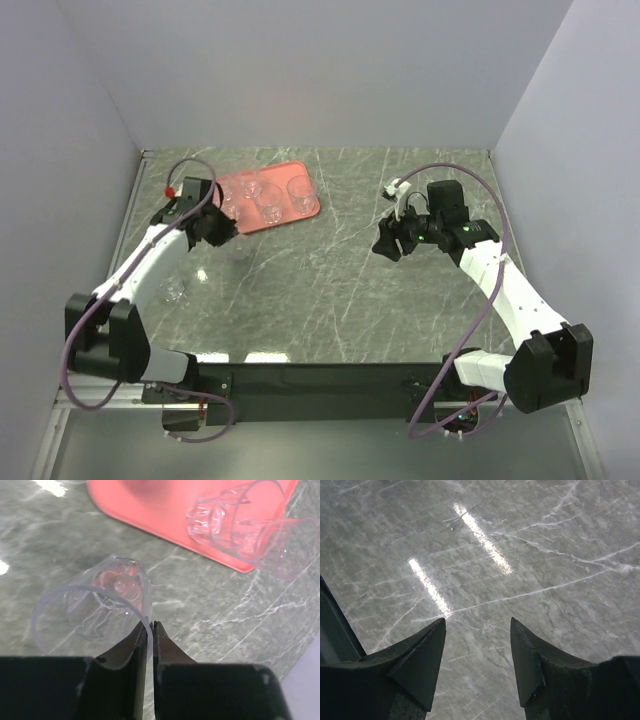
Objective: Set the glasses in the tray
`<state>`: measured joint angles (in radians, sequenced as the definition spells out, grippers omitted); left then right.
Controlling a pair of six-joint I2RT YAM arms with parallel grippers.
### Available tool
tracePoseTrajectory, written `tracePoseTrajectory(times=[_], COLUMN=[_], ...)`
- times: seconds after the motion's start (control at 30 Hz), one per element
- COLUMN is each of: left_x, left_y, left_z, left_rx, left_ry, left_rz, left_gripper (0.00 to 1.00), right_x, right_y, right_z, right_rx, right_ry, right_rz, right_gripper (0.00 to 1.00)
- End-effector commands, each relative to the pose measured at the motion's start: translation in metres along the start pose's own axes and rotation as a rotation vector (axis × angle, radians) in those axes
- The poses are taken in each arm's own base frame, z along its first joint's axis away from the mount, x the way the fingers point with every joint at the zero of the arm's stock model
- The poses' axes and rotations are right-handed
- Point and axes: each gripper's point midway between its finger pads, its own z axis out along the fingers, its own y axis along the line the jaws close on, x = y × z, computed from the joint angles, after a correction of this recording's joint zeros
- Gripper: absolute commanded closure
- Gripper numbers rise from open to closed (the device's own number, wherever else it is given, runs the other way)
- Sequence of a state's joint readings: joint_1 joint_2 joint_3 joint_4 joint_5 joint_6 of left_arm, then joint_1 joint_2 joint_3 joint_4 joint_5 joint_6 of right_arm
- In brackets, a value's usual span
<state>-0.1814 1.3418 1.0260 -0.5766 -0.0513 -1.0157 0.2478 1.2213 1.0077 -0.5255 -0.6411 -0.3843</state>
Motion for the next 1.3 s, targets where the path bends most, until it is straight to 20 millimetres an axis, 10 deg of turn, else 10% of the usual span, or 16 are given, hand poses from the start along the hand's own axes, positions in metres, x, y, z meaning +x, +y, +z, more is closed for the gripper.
tracePoseTrajectory(times=[0.0, 1.27], left_x=[-0.005, -0.039], left_y=[-0.045, -0.147], left_z=[0.003, 0.113], left_rx=[0.095, -0.052], left_ry=[0.014, -0.031], left_rz=[0.005, 0.154], left_gripper=[1.0, 1.0], right_x=[-0.011, -0.007], right_y=[-0.001, -0.001], right_z=[-0.007, -0.007], right_rx=[0.012, -0.001], right_ry=[-0.047, -0.041], right_rz=[-0.04, -0.036], right_gripper=[0.39, 0.39])
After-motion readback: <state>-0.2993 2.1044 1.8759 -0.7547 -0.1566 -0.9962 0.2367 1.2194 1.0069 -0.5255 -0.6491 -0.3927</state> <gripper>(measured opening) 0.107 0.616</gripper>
